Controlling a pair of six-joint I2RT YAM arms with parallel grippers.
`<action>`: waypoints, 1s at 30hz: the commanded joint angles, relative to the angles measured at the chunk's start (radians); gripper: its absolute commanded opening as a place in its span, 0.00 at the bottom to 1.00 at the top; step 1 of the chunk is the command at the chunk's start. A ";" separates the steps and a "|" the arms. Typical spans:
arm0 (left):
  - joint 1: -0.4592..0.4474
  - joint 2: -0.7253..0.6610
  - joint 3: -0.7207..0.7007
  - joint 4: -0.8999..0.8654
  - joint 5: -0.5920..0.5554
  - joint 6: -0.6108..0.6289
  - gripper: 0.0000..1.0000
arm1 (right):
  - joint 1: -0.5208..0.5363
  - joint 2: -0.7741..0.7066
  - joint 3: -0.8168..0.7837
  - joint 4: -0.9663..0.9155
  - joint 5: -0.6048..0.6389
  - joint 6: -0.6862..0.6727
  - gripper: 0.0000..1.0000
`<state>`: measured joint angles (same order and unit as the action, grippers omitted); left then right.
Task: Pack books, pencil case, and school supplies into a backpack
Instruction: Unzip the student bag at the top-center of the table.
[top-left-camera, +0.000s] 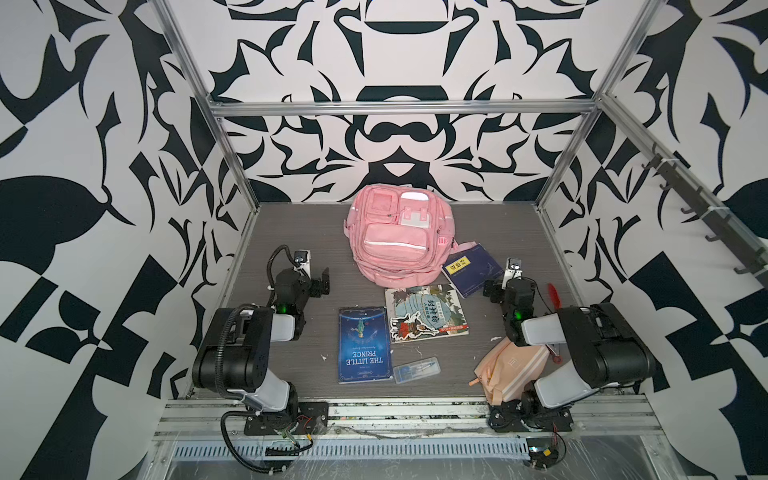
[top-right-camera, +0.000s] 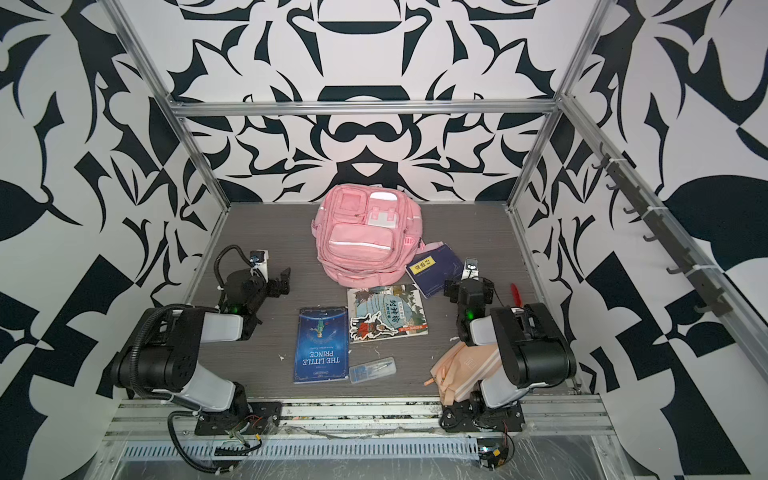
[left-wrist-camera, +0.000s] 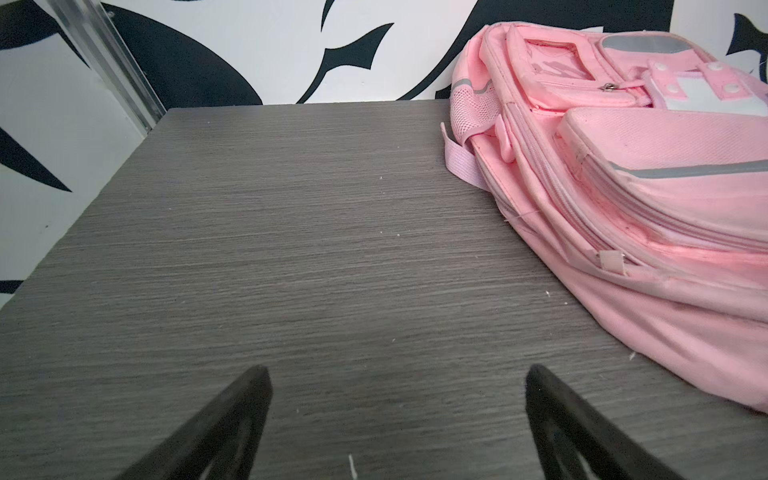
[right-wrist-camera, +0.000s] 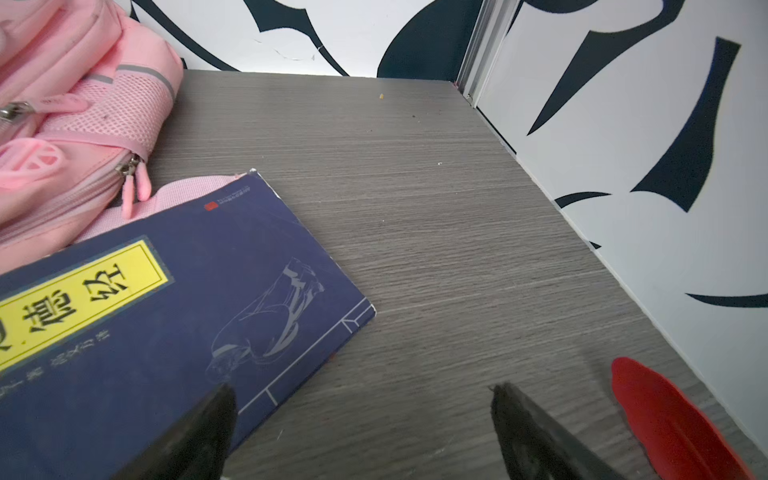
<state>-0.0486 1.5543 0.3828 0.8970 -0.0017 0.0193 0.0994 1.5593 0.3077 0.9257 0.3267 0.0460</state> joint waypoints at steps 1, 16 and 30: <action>0.009 0.009 -0.003 0.005 0.020 -0.002 0.99 | -0.003 -0.005 0.022 0.035 0.012 0.005 1.00; 0.007 0.007 -0.007 0.015 0.011 0.000 0.99 | -0.003 -0.005 0.022 0.035 0.012 0.006 1.00; 0.007 0.006 -0.011 0.020 0.011 -0.001 0.99 | -0.003 -0.004 0.022 0.036 0.013 0.006 1.00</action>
<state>-0.0456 1.5551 0.3828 0.8974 0.0013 0.0193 0.0994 1.5593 0.3077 0.9253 0.3267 0.0460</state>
